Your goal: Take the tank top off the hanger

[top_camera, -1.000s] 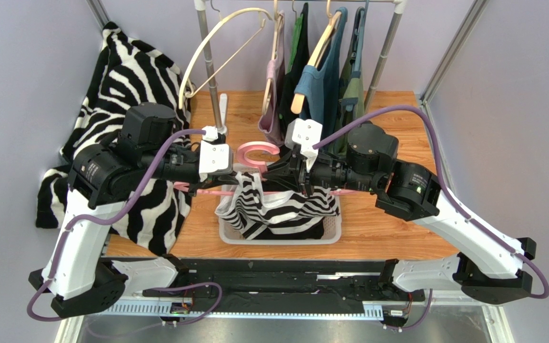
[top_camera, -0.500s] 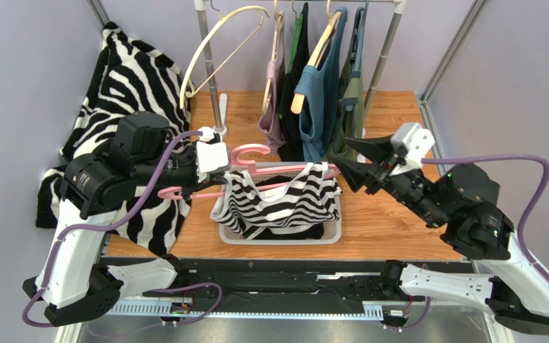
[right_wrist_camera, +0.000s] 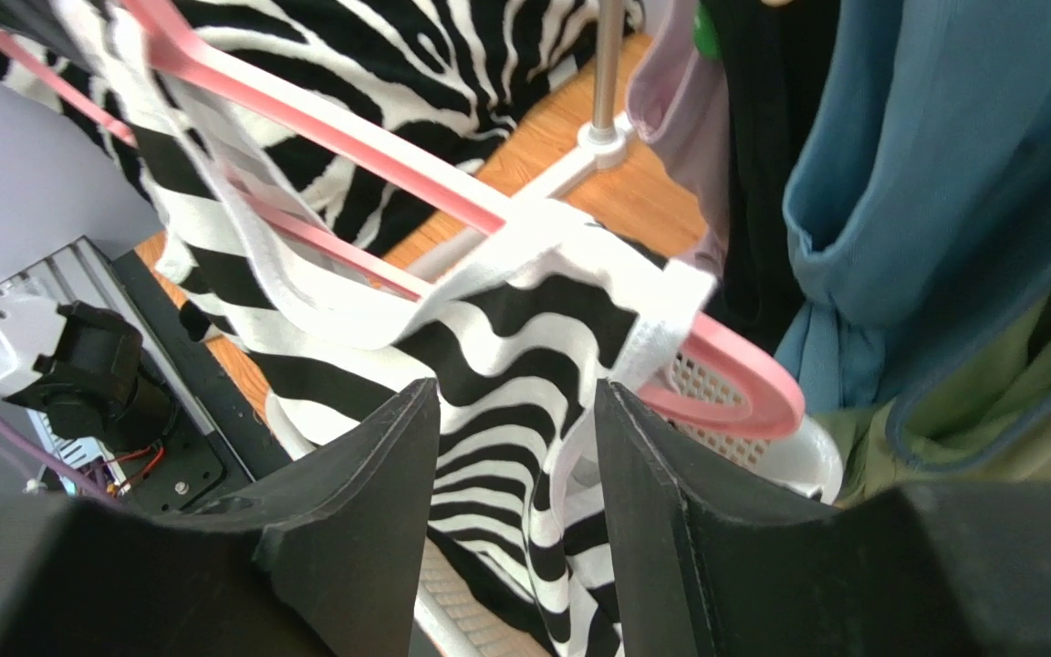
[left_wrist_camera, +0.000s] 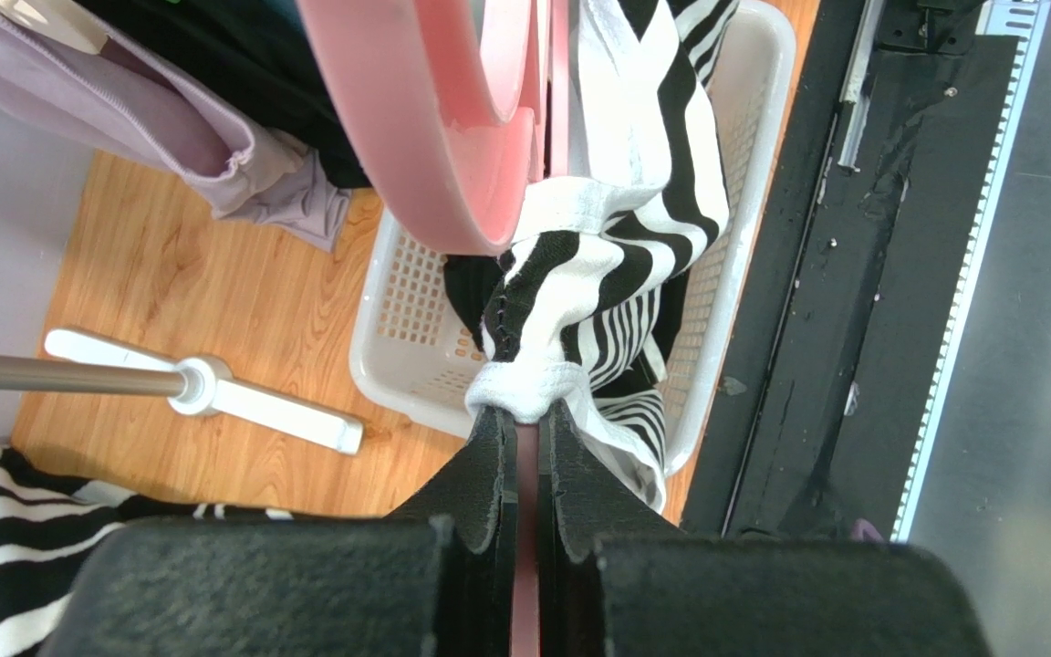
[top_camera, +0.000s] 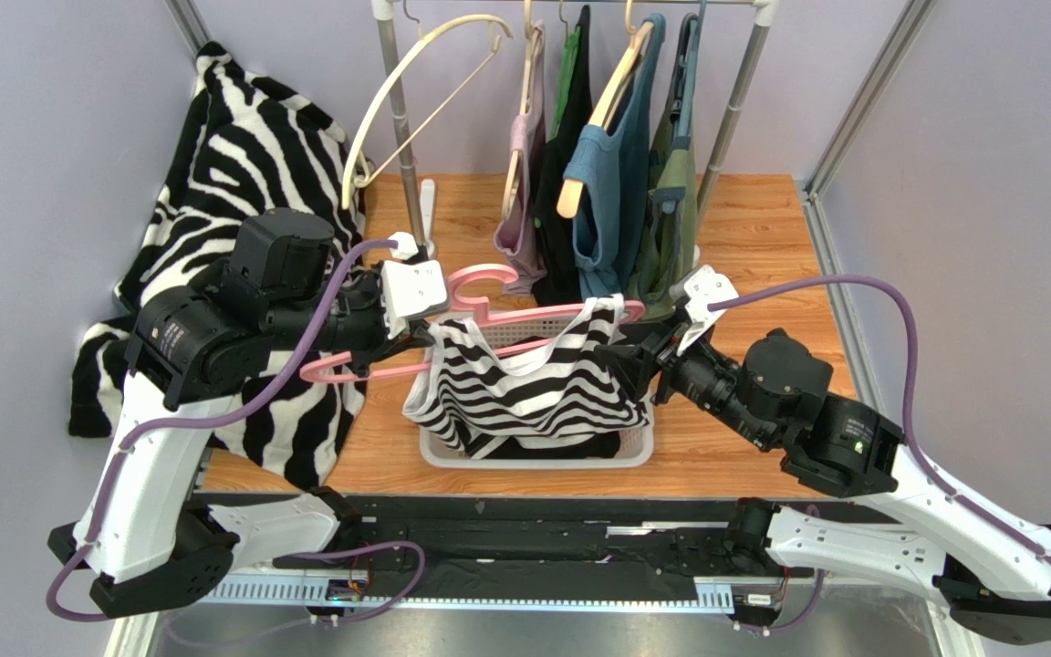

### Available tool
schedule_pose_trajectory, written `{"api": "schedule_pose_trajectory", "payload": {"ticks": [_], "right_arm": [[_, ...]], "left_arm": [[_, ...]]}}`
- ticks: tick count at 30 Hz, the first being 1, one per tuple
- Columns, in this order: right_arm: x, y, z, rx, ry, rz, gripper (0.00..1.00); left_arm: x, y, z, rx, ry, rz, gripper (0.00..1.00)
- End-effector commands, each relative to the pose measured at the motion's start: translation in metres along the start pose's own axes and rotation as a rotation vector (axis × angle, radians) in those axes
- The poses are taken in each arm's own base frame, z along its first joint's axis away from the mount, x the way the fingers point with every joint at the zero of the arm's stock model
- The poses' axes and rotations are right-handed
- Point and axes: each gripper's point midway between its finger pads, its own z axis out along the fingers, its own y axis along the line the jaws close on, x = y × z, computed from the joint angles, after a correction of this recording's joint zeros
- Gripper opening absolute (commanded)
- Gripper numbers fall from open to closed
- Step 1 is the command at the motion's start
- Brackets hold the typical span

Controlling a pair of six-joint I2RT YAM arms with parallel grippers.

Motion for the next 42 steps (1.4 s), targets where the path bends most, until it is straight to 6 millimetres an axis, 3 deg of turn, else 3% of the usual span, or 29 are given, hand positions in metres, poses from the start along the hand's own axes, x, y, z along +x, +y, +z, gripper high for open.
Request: {"api": "schedule_pose_trajectory", "payload": {"ticks": [1, 8, 14, 17, 20, 21, 23, 28, 34, 42], "right_arm": [[-0.013, -0.011, -0.002, 0.075, -0.070, 0.102, 0.52], [-0.013, -0.019, 0.012, 0.137, -0.085, 0.084, 0.52], [-0.016, -0.021, 0.026, 0.150, -0.101, 0.107, 0.46], [-0.017, -0.019, 0.031, 0.140, -0.099, 0.117, 0.37], [-0.022, -0.017, 0.033, 0.133, -0.107, 0.126, 0.21], [-0.024, -0.016, 0.032, 0.127, -0.112, 0.129, 0.11], [-0.028, -0.016, 0.030, 0.122, -0.123, 0.136, 0.03], [-0.041, -0.017, 0.015, 0.115, -0.156, 0.143, 0.00], [-0.057, -0.045, -0.022, 0.219, -0.233, 0.149, 0.00], [-0.032, -0.100, -0.022, 0.465, -0.180, 0.152, 0.00]], "left_arm": [[-0.006, -0.007, -0.011, 0.005, -0.030, -0.009, 0.00], [-0.009, -0.016, -0.014, 0.040, -0.046, -0.009, 0.00], [-0.010, -0.018, -0.018, 0.045, -0.057, -0.005, 0.00], [-0.011, -0.019, -0.020, 0.043, -0.064, 0.000, 0.00], [-0.012, -0.020, -0.021, 0.042, -0.071, 0.001, 0.00], [-0.011, -0.020, -0.020, 0.043, -0.069, -0.002, 0.00], [-0.010, -0.020, -0.021, 0.042, -0.068, -0.003, 0.00], [-0.009, -0.019, -0.020, 0.042, -0.068, -0.008, 0.00], [-0.003, -0.015, -0.018, 0.020, -0.046, -0.010, 0.00], [-0.006, -0.016, -0.033, -0.015, -0.072, -0.001, 0.00]]}}
